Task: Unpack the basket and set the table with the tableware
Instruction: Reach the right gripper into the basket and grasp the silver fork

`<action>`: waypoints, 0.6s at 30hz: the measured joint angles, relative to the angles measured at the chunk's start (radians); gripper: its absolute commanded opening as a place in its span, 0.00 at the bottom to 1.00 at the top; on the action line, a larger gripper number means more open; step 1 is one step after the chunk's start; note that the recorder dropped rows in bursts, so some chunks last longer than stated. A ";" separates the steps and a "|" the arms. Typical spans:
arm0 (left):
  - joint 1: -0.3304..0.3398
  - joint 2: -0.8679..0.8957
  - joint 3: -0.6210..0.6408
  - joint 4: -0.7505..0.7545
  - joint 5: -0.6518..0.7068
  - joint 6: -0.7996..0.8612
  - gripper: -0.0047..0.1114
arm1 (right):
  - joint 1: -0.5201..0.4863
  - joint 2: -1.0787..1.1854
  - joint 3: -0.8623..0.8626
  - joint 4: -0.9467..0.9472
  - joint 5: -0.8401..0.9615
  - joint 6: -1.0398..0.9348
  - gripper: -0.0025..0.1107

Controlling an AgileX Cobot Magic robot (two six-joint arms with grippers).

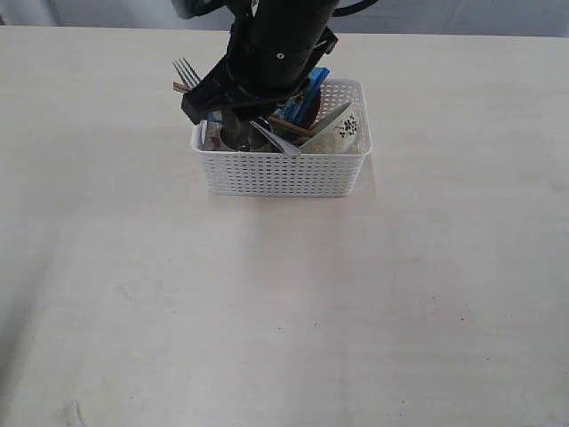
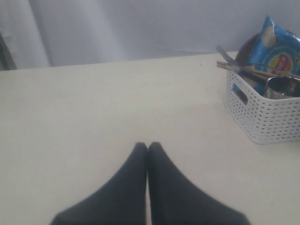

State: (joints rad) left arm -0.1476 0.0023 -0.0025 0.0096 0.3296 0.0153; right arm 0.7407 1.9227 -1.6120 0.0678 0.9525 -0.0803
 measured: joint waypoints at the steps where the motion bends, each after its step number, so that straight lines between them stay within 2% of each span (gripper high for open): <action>1: 0.000 0.000 0.000 0.000 0.000 0.000 0.04 | 0.000 0.022 -0.014 -0.020 -0.005 0.005 0.41; 15: 0.000 0.000 0.000 0.000 0.000 0.000 0.04 | 0.000 0.146 -0.053 -0.135 -0.090 0.050 0.41; 17: 0.000 0.000 0.000 0.000 0.000 0.000 0.04 | 0.000 0.148 -0.053 -0.165 -0.099 0.054 0.35; 18: 0.000 0.000 0.000 0.000 0.000 0.000 0.04 | 0.000 0.148 -0.053 -0.175 -0.101 0.054 0.29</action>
State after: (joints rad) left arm -0.1476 0.0023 -0.0025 0.0096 0.3296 0.0153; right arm 0.7407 2.0704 -1.6655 -0.1071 0.8512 -0.0261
